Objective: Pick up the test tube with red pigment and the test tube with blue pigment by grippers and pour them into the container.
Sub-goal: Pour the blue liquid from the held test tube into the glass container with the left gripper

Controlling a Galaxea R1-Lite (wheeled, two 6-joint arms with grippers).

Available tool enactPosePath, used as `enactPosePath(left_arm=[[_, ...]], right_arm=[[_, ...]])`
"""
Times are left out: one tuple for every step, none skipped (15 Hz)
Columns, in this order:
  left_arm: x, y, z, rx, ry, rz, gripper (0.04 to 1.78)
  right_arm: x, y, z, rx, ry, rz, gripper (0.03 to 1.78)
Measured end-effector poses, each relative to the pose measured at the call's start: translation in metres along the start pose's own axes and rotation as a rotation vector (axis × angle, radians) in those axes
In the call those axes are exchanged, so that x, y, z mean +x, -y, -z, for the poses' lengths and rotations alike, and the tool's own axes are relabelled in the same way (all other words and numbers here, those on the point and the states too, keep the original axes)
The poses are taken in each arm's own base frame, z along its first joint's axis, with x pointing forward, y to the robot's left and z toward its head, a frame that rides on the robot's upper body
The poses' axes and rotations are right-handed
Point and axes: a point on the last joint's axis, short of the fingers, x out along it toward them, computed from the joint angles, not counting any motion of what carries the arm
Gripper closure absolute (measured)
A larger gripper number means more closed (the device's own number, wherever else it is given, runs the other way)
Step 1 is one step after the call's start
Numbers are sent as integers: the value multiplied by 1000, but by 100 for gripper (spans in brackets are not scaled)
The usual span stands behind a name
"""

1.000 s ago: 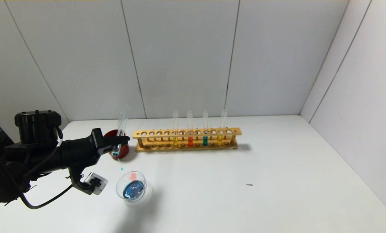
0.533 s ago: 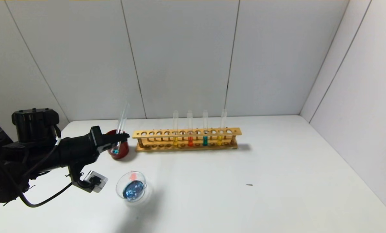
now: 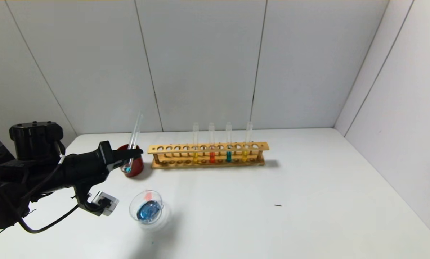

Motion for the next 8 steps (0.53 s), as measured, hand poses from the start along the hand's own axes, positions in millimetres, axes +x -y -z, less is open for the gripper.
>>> enactPosePath(left_arm=[[0,0,0,-1,-4,5,150],[0,1,0,-12,-7,10,150],[-1,1,1,-25,-17,17,150],[-2,0,4,-42,-31,17,150],[-6,-2,7,-73,-48,15,150],[-11,-5,10,-115,-70,14,150],[-18,-9,13,-179,-102,14,150],[-25,-13,16,-259,-138,14,150]], right_arm=[[0,0,0,0,0,0,6],[0,0,0,0,0,0,6],[0,0,0,0,0,0,6],[0,0,0,0,0,0,6],[0,0,0,0,0,0,6],[0,0,0,0,0,0,6],[0,0,0,0,0,0,6],[0,0,0,0,0,0,6]])
